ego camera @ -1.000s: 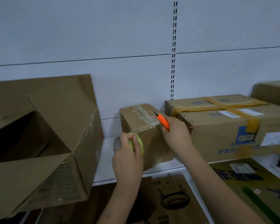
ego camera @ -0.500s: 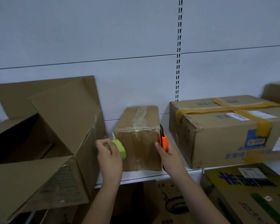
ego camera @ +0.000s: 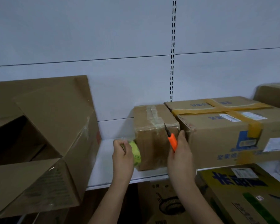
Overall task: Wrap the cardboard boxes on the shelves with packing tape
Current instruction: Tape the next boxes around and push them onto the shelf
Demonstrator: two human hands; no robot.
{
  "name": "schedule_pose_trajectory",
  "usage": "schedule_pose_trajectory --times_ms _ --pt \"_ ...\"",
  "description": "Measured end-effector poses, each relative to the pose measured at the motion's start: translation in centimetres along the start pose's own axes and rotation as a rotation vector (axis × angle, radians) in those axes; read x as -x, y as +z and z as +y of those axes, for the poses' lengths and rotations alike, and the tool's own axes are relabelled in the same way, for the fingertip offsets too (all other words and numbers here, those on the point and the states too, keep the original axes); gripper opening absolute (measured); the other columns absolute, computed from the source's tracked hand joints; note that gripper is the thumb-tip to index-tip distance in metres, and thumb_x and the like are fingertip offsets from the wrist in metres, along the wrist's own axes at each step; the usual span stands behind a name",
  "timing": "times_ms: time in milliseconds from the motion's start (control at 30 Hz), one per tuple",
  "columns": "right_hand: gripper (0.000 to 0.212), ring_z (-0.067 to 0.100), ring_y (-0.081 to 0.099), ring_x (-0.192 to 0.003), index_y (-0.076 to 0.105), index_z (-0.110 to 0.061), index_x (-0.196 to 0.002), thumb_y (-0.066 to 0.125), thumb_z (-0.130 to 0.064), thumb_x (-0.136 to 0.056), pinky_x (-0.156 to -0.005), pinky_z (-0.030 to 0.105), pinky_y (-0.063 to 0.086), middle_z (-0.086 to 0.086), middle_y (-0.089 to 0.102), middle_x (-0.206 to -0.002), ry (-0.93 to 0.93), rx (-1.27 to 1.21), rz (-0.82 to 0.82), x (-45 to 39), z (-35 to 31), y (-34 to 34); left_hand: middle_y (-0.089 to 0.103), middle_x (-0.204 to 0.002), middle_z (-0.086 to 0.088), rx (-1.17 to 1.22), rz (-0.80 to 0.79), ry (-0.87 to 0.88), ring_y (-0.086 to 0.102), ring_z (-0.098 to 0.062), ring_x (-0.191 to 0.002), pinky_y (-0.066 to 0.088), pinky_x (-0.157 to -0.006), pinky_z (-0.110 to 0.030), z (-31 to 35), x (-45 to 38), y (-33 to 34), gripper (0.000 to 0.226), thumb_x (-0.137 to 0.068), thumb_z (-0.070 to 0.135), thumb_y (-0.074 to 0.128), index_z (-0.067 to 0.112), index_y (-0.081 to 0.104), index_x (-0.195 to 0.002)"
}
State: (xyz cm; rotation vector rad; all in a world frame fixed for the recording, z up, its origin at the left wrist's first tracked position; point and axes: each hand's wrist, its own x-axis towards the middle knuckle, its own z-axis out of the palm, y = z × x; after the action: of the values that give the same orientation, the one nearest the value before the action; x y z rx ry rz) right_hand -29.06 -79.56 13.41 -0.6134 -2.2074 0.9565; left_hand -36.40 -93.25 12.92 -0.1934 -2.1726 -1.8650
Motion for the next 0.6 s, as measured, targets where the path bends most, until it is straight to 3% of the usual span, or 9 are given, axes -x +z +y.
schedule_pose_trajectory --times_ms 100,167,267,333,400,500,600 --pt "0.063 0.017 0.018 -0.150 0.022 -0.014 -0.156 0.050 -0.013 -0.100 -0.116 0.028 0.017 0.001 0.016 -0.164 -0.127 0.001 0.067 0.8 -1.0 -0.1 0.069 -0.082 -0.016 0.061 -0.056 -0.037 0.069 -0.033 -0.074 0.059 -0.067 -0.048 0.4 0.5 -2.3 0.016 -0.104 0.029 0.045 0.026 0.048 -0.088" --pt "0.057 0.019 0.024 -0.148 0.036 -0.011 -0.152 0.053 -0.008 -0.098 -0.116 0.030 0.022 0.004 0.026 -0.161 -0.220 -0.067 0.105 1.1 -1.8 0.2 0.067 -0.079 -0.027 0.136 -0.131 -0.090 0.070 -0.038 -0.066 0.060 -0.061 -0.051 1.4 1.5 -4.7 0.019 -0.103 0.026 0.050 0.025 0.051 -0.084" --pt "0.048 0.018 0.046 -0.128 0.050 -0.008 -0.140 0.056 -0.001 -0.093 -0.104 0.032 0.039 0.007 0.052 -0.141 -0.335 -0.175 0.107 2.4 -3.5 1.5 0.058 -0.066 -0.019 0.121 -0.223 -0.060 0.059 -0.022 -0.050 0.050 -0.046 -0.029 2.7 3.5 -8.9 0.021 -0.101 0.014 0.053 0.016 0.053 -0.081" --pt "0.033 0.002 0.050 -0.096 0.057 -0.009 -0.128 0.055 -0.005 -0.095 -0.082 0.012 0.038 0.000 0.059 -0.113 -0.376 -0.252 0.038 3.5 -5.3 2.5 0.055 -0.065 -0.009 0.020 -0.256 0.010 0.051 -0.013 -0.052 0.043 -0.047 -0.022 3.3 4.9 -12.0 0.028 -0.100 0.010 0.055 0.020 0.057 -0.074" --pt "0.014 -0.005 0.044 -0.073 0.060 -0.012 -0.111 0.051 -0.013 -0.099 -0.066 0.006 0.035 -0.011 0.051 -0.089 -0.424 -0.342 -0.093 4.6 -7.1 4.0 0.054 -0.066 -0.003 -0.090 -0.277 -0.005 0.050 -0.010 -0.056 0.041 -0.052 -0.022 3.7 6.2 -15.2 0.029 -0.098 0.016 0.058 0.025 0.059 -0.071" --pt "0.008 -0.007 0.048 -0.074 0.059 -0.020 -0.096 0.053 -0.024 -0.100 -0.063 0.010 0.033 -0.012 0.047 -0.080 -0.475 -0.458 -0.281 6.6 -9.4 6.3 0.058 -0.071 -0.005 -0.171 -0.239 -0.094 0.054 -0.017 -0.066 0.041 -0.062 -0.029 4.8 8.6 -20.1 0.016 -0.087 0.031 0.059 0.020 0.062 -0.077" --pt "0.023 -0.002 0.049 -0.079 0.065 -0.020 -0.108 0.058 -0.038 -0.095 -0.070 0.005 0.034 -0.008 0.055 -0.092 -0.454 -0.518 -0.353 8.6 -11.5 7.3 0.059 -0.062 -0.004 -0.210 -0.090 -0.101 0.058 -0.014 -0.058 0.044 -0.057 -0.029 5.8 10.7 -24.6 0.030 -0.091 0.029 0.065 0.020 0.065 -0.063"
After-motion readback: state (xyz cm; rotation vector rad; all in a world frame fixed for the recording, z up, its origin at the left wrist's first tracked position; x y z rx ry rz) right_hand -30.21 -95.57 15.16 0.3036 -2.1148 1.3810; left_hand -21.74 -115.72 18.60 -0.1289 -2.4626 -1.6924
